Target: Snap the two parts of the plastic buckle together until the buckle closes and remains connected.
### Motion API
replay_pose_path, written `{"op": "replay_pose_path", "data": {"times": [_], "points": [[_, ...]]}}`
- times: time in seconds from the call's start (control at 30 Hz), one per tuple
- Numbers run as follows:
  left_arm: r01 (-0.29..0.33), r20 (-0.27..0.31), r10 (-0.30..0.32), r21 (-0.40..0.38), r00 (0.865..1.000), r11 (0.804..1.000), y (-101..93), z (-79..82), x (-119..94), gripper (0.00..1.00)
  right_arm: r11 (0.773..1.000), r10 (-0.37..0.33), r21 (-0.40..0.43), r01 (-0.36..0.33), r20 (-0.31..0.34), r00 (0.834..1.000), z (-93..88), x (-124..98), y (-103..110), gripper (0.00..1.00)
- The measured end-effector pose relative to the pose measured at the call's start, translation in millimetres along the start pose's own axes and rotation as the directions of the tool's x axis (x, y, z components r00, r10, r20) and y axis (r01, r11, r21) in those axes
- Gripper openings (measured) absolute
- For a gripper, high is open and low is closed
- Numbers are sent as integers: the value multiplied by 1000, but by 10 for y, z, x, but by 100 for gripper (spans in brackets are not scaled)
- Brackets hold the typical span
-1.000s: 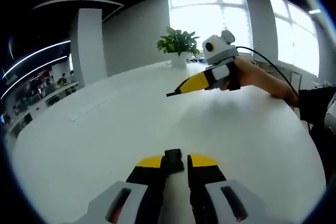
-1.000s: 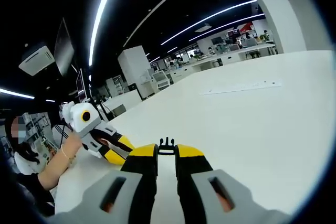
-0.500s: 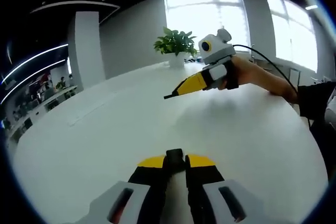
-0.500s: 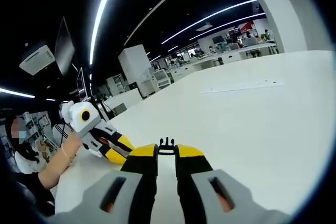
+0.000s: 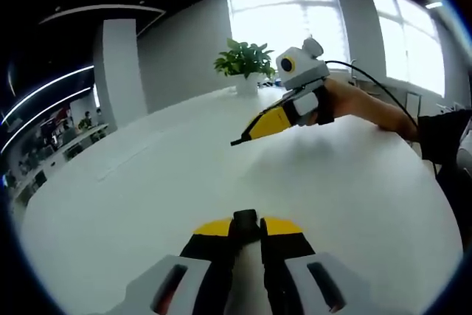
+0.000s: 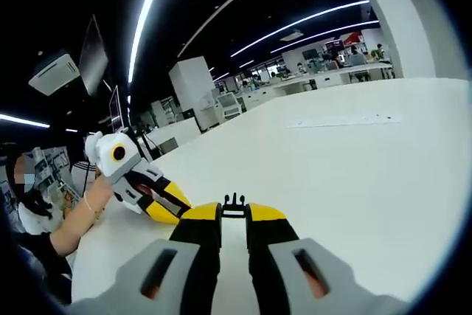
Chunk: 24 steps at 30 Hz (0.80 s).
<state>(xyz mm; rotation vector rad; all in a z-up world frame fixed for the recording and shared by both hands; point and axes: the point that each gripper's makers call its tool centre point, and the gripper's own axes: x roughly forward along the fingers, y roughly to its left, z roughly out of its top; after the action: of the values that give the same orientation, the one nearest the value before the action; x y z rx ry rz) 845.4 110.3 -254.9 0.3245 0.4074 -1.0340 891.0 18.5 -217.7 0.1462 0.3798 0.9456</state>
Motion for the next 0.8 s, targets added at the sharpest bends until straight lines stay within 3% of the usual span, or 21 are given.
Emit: {"op": "replay_pose_path", "data": {"times": [0.8], "points": [[-31,-5,31,18,1000,999,54,-46,-13,13,991,65,-112,-69,-41,997,-84,37,208,13]]}}
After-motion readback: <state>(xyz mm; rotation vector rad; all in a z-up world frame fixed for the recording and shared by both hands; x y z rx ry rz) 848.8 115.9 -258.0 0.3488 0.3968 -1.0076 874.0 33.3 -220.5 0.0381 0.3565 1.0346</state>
